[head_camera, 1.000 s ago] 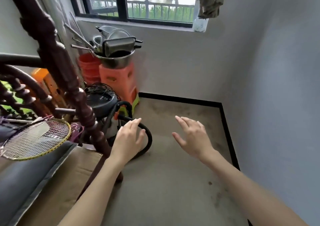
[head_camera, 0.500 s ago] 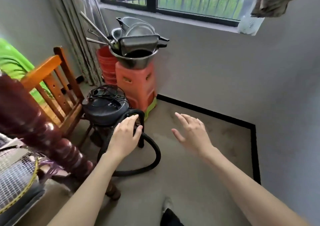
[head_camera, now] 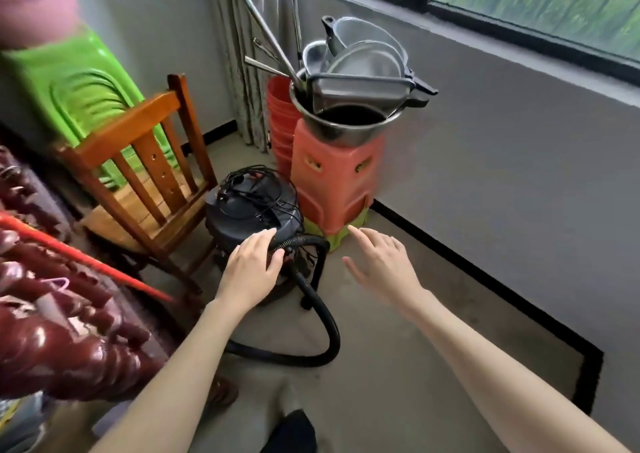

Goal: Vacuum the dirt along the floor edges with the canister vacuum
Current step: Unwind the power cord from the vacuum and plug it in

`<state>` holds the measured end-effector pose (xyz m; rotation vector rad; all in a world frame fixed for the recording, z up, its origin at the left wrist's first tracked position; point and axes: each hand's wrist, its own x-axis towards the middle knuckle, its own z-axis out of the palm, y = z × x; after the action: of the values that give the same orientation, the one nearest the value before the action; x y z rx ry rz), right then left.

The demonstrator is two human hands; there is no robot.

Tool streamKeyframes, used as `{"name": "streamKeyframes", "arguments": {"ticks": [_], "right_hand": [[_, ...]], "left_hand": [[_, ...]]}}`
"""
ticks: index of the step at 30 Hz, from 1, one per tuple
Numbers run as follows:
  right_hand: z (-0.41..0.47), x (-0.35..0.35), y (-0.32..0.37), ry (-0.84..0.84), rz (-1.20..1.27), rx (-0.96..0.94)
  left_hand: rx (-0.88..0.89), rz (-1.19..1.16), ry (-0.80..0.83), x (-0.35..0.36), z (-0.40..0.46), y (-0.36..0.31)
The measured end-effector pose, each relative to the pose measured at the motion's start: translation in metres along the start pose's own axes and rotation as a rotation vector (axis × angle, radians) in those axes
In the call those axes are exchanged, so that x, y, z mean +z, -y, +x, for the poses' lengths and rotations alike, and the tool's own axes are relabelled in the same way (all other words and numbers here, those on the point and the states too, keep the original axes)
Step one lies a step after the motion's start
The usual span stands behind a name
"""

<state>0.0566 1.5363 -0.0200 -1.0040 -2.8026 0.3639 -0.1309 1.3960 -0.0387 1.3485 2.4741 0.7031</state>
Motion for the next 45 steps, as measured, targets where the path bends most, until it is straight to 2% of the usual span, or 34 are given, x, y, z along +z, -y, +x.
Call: {"name": "streamKeyframes", "arguments": {"ticks": [20, 26, 33, 37, 39, 42, 45], "right_hand": [[0.272, 0.11, -0.015, 0.299, -0.019, -0.23], [0.356, 0.174, -0.018, 0.469, 0.021, -0.374], [0.418, 0.27, 0.004, 0.604, 0.086, -0.486], [0.412, 0.31, 0.008, 0.534, 0.25, -0.4], [0.404, 0.322, 0.004, 0.454, 0.268, -0.43], [0.403, 0.336, 0.0, 0.368, 0.145, -0.558], [0.4, 0.344, -0.002, 0.329, 0.131, -0.566]], "left_hand": [[-0.292, 0.084, 0.118, 0.046, 0.192, 0.119], [-0.451, 0.108, 0.153, 0.1, 0.23, 0.147], [-0.52, 0.167, 0.257, 0.16, 0.263, 0.185], [-0.534, 0.177, 0.316, 0.196, 0.265, 0.202], [-0.512, 0.214, 0.261, 0.209, 0.262, 0.204], [-0.485, 0.283, 0.173, 0.222, 0.261, 0.208], [-0.447, 0.297, 0.097, 0.229, 0.26, 0.209]]}}
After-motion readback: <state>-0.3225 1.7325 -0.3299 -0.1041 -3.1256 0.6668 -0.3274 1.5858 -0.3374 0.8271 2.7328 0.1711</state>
